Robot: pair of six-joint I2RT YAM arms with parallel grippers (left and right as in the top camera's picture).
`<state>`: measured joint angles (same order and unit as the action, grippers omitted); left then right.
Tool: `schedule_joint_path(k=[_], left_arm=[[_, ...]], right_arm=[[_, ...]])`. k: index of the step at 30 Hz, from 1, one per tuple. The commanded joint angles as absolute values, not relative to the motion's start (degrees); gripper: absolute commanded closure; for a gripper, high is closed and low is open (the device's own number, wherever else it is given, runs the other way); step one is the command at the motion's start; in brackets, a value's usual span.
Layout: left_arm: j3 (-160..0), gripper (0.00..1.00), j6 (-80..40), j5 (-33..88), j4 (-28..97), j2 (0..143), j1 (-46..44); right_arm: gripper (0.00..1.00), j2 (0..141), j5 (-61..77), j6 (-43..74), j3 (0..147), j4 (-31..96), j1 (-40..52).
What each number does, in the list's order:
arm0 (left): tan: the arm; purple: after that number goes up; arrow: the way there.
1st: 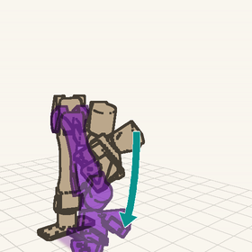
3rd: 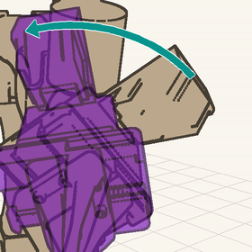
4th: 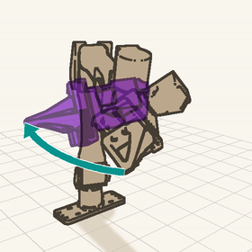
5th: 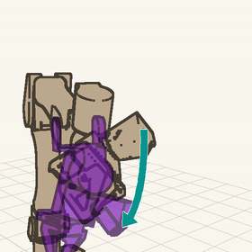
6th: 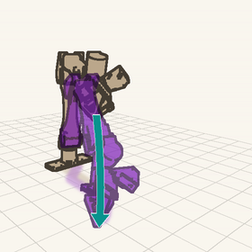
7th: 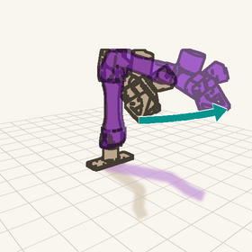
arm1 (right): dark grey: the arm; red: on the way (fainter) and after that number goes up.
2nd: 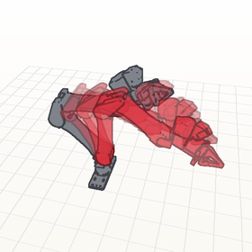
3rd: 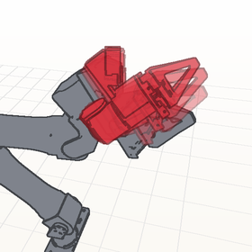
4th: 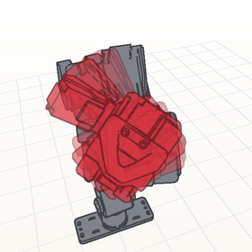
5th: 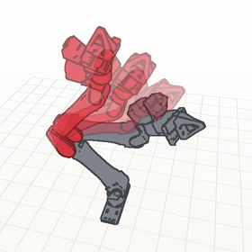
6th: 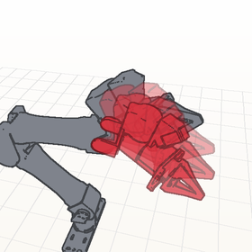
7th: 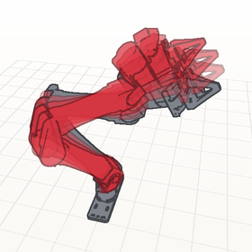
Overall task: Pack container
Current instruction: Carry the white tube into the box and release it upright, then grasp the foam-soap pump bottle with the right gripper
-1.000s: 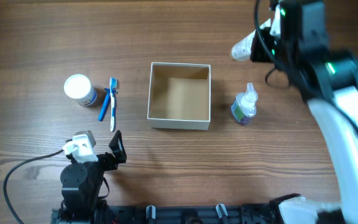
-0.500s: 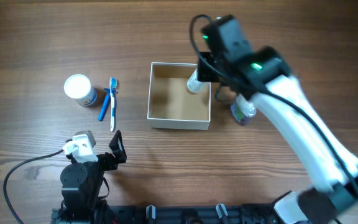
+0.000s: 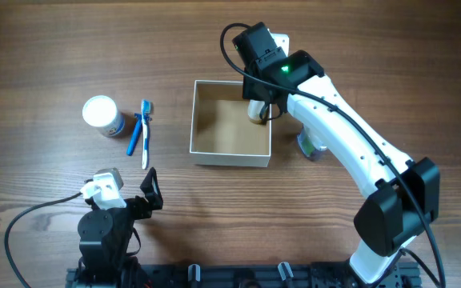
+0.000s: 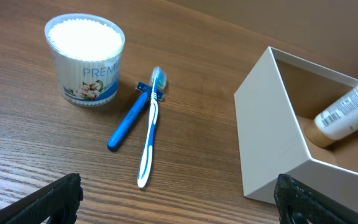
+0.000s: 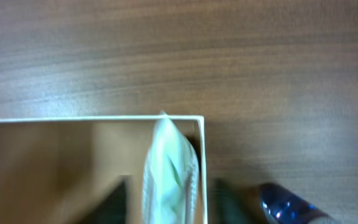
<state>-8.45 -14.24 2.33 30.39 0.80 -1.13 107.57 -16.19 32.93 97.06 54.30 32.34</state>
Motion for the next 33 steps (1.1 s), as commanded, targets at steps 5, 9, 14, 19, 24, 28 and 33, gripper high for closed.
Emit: schedule_joint_path(k=[5,9,14,19,24,28,33], left_arm=[[-8.29,0.0,-13.93,2.98,30.17,0.34,-1.39],[-8.29,0.0,-13.93,2.98,30.2,0.34,-1.39],[-8.29,0.0,-13.93,2.98,30.17,0.34,-1.39],[-8.29,0.0,-13.93,2.98,30.2,0.34,-1.39],[-8.29,0.0,-13.93,2.98,30.17,0.34,-1.39],[-8.29,0.0,-13.93,2.98,30.2,0.34,-1.39],[-8.29,0.0,-13.93,2.98,30.17,0.34,-1.39]], right_arm=[[0.19,102.28,-18.46,31.42,99.22,53.41,32.23],[0.18,95.04,-18.41,31.48,99.33,55.16,31.55],[0.18,87.24,-18.41,31.46,99.31,63.16,26.81],[0.18,86.52,-12.75,27.05,97.6,71.44,16.78],[0.15,90.67,-7.38,21.15,89.93,71.64,13.21],[0.15,92.82,-5.98,18.37,83.74,69.91,13.21],[0.18,93.23,-3.51,16.58,78.24,65.47,13.21]])
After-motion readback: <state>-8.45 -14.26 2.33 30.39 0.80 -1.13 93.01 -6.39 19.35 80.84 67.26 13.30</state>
